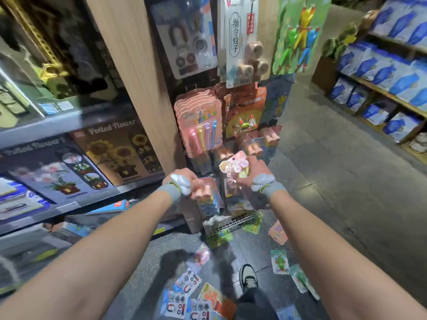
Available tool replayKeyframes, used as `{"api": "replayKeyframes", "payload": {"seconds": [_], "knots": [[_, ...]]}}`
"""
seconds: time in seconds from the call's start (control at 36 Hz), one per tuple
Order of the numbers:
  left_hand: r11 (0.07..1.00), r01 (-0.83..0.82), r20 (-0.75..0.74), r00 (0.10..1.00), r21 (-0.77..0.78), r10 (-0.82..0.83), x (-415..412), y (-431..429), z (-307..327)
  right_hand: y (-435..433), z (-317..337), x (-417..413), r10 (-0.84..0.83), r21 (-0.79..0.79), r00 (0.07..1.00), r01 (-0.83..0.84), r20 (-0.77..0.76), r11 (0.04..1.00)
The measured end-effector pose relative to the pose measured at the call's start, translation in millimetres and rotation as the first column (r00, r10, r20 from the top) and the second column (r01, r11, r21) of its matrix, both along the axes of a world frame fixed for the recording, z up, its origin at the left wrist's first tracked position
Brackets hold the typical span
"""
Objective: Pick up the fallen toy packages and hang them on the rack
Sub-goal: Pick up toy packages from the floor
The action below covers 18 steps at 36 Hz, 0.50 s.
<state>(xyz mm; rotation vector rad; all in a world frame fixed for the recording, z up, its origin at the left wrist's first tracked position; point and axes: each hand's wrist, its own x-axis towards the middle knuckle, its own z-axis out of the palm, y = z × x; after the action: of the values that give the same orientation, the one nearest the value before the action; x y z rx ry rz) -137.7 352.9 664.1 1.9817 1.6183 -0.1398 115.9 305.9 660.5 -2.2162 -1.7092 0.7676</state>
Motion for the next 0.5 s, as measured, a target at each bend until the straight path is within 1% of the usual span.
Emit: {"api": "replayKeyframes", "payload": {"seconds": [0.11,0.17,0.25,0.36,0.5], "knots": [[1.0,-0.015,0.008,1.0,0.014,0.015,-8.6,11.1,4.7,12.1,5.8,-3.0,-0.041,0.028,0.999,0.041,0.0,0.999],[0.999,-0.051,0.049,0.997,0.004,0.051,-14.4,19.4,3.1,18.9,5.7,-6.1,-0.056,0.048,0.998,0.055,0.005,0.997],[0.998,-0.06,0.103,0.993,-0.028,0.063,-18.2,25.7,2.7,24.6,3.6,-8.8,-0.069,0.051,0.998,0.07,-0.011,0.996],[0.998,-0.063,0.116,0.991,-0.012,0.064,-17.4,27.2,9.9,32.0,1.3,-11.4,-0.083,0.065,0.995,0.086,-0.048,0.994],[0.997,-0.049,0.11,0.992,-0.051,0.055,-18.7,30.8,12.4,34.9,-0.8,-14.7,-0.069,0.034,0.998,0.07,-0.008,0.997]]}}
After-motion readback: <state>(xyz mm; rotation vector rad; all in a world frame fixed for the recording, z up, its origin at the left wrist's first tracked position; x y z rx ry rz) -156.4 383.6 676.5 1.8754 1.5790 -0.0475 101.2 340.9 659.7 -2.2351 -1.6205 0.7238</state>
